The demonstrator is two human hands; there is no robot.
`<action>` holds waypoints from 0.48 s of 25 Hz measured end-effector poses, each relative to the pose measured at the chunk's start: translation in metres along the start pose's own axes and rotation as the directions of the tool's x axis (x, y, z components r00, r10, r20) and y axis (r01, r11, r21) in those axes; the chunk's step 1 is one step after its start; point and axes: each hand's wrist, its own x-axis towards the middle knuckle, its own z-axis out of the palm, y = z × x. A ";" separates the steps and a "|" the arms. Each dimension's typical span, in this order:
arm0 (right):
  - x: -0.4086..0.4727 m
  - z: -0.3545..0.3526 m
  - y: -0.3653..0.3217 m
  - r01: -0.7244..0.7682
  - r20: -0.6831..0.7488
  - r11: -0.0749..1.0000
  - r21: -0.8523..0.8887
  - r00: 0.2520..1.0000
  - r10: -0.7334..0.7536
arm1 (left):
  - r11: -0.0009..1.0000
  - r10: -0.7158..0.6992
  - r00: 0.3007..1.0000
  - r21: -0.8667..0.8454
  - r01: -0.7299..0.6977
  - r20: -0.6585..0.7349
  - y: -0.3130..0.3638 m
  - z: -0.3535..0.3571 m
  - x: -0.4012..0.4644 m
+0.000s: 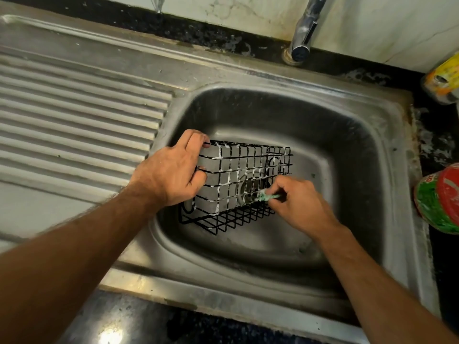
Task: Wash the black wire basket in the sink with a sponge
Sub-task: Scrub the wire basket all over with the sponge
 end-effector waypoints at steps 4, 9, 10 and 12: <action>0.003 -0.010 0.032 -0.330 -0.061 0.942 -0.067 0.943 0.326 | 1.000 0.000 1.000 0.006 0.000 0.001 0.001 0.000 -0.001; 0.006 -0.002 0.010 -0.437 -0.112 0.881 0.180 0.881 0.460 | 1.000 -0.009 1.000 0.001 0.009 -0.004 0.003 -0.003 -0.001; 0.004 -0.001 -0.005 -0.422 -0.107 0.887 0.186 0.889 0.445 | 1.000 -0.007 1.000 0.002 0.007 -0.007 0.003 -0.004 -0.001; -0.006 0.001 -0.038 -0.371 -0.079 0.904 0.215 0.916 0.394 | 1.000 -0.010 1.000 0.010 0.010 -0.006 0.004 -0.003 -0.002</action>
